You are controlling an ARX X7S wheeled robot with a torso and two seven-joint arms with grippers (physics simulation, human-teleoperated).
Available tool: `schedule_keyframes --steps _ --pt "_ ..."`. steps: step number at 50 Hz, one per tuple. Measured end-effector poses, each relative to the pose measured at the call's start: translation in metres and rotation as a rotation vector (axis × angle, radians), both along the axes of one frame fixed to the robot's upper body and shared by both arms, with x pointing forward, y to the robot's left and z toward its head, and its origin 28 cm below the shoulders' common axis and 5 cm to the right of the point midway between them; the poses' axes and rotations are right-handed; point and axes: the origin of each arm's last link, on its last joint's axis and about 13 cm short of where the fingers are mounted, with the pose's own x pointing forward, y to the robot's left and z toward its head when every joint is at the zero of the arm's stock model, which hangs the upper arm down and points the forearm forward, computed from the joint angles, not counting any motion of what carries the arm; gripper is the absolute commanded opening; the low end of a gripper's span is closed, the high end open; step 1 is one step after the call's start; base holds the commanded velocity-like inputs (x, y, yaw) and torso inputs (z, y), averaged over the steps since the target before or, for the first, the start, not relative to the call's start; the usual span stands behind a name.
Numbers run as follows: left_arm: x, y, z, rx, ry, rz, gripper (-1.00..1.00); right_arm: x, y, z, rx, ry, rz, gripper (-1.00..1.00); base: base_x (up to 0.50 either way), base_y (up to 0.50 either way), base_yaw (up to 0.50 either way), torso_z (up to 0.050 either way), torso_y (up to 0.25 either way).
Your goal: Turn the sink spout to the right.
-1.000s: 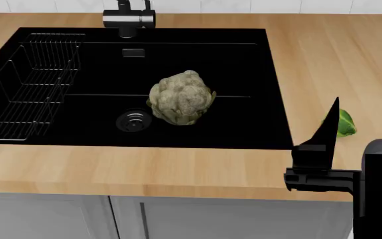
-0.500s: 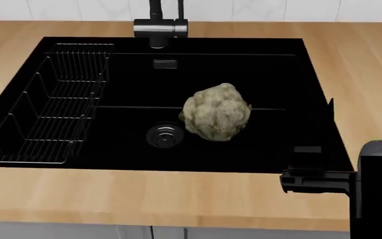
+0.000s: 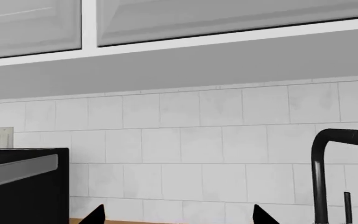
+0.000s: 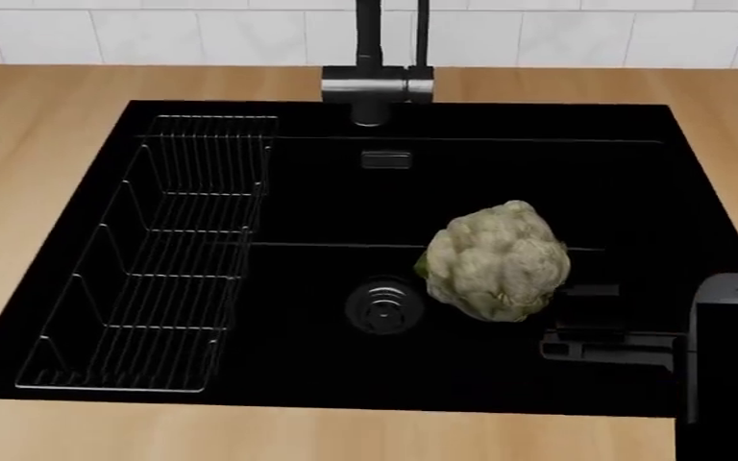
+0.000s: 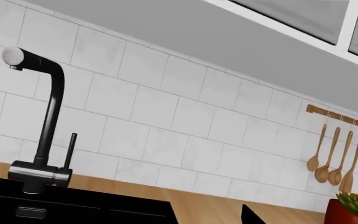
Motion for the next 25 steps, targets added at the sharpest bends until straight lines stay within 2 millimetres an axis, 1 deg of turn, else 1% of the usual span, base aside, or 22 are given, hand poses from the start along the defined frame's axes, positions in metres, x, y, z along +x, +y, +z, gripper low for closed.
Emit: schedule_keyframes --steps 8,15,25 --pt "0.0004 -0.0005 -0.0006 0.002 0.003 -0.001 1.0 -0.0003 -0.0004 -0.001 0.003 0.001 0.002 1.0 0.26 0.26 0.0 0.0 0.0" --pt "0.0008 -0.0009 -0.0006 0.003 0.005 -0.001 1.0 -0.0006 -0.0008 -0.0019 0.006 0.003 0.004 1.0 0.27 0.1 0.0 0.0 0.002" --pt "0.0011 -0.0016 -0.0009 0.004 0.009 -0.004 1.0 -0.0009 -0.0012 -0.002 0.009 0.004 0.005 1.0 0.26 0.04 0.0 0.0 0.0"
